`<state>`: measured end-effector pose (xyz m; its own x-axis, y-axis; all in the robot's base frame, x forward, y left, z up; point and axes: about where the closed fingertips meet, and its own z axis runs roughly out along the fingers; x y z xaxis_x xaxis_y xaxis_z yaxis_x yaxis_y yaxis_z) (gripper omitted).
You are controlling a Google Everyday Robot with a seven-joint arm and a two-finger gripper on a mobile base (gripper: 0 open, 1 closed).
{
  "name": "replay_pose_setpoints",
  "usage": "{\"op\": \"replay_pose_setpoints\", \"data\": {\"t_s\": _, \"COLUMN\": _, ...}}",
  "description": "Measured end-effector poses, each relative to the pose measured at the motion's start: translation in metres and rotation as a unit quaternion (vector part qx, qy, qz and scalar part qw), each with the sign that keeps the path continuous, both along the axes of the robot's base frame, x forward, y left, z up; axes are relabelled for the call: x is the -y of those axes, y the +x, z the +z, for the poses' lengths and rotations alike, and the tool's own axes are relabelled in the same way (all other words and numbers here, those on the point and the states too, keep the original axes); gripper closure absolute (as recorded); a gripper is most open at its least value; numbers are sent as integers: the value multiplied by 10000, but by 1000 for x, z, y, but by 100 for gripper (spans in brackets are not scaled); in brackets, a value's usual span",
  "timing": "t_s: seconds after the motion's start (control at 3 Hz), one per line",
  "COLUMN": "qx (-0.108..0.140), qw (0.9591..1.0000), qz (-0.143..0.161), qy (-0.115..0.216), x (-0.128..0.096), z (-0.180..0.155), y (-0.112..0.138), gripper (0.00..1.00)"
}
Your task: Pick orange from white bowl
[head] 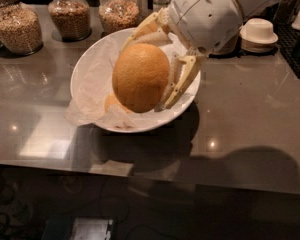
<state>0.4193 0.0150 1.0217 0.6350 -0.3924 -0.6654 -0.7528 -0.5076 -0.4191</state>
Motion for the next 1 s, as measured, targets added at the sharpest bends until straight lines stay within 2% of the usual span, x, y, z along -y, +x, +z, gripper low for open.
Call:
{"op": "replay_pose_setpoints", "data": {"t_s": 0.33, "qx": 208, "qw": 9980, "qz": 598, "qy": 67, "x": -23, "z": 12, "y": -41, "gripper": 100}}
{"op": "replay_pose_setpoints", "data": {"t_s": 0.67, "qx": 414, "qw": 9959, "qz": 802, "qy": 67, "x": -36, "z": 18, "y": -63, "gripper": 100}}
{"op": "replay_pose_setpoints", "data": {"t_s": 1.0, "qx": 434, "qw": 9959, "qz": 790, "qy": 76, "x": -37, "z": 19, "y": -63, "gripper": 100}}
